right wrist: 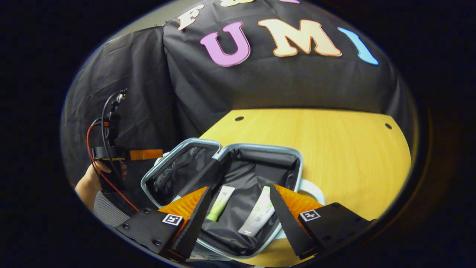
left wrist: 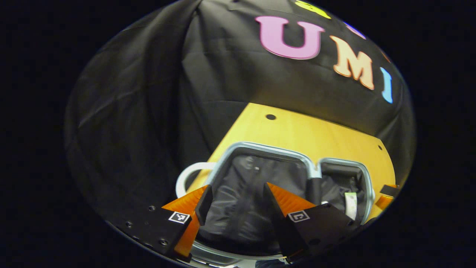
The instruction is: First open the suitcase, pack the skin care products into it, and then close the suitcase.
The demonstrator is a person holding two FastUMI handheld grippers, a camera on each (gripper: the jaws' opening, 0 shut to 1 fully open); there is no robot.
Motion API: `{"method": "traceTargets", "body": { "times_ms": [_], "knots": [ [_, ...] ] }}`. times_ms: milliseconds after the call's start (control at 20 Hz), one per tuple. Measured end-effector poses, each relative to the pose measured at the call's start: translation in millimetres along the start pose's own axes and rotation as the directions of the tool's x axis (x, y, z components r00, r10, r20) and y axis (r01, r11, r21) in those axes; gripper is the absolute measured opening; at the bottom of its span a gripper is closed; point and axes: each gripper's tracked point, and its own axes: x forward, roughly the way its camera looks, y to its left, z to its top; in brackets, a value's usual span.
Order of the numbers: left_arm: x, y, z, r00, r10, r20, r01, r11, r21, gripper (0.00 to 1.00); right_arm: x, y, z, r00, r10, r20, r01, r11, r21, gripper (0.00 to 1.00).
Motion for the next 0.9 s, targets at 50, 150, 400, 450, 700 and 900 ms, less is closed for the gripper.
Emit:
{"method": "traceTargets", "body": {
  "times_ms": [50,150,400,450,700,900],
  "knots": [
    [4.5,17.3,2.7,1.000,0.031,0.002,-0.031,0.999,-0.011,0.85,-3.8,-4.7,6.7,1.000,-0.017,0.021,0.017,1.000,-0.003,0.98],
    [15.8,49.7,3.0,0.997,0.079,-0.007,-0.079,0.997,-0.009,0.92,-9.5,-15.7,17.4,0.998,-0.045,0.045,0.045,0.999,0.009,0.98],
    [50.8,106.7,-8.5,0.985,0.154,-0.072,-0.157,0.987,-0.039,0.91,-30.4,-61.8,30.6,0.981,-0.171,0.092,0.169,0.985,0.023,0.98],
    [55.4,113.6,-15.8,0.983,0.150,-0.102,-0.157,0.986,-0.057,0.91,-35.8,-69.8,31.0,0.976,-0.195,0.098,0.194,0.981,0.026,0.98],
    [84.3,105.7,-48.7,0.971,0.040,-0.234,-0.064,0.993,-0.097,0.78,-52.8,-97.2,21.0,0.957,-0.276,0.090,0.270,0.961,0.066,0.98],
    [98.1,95.5,-61.7,0.957,-0.001,-0.290,-0.032,0.994,-0.107,0.51,-58.7,-105.5,16.2,0.952,-0.295,0.086,0.289,0.954,0.078,0.98]
  ]
}}
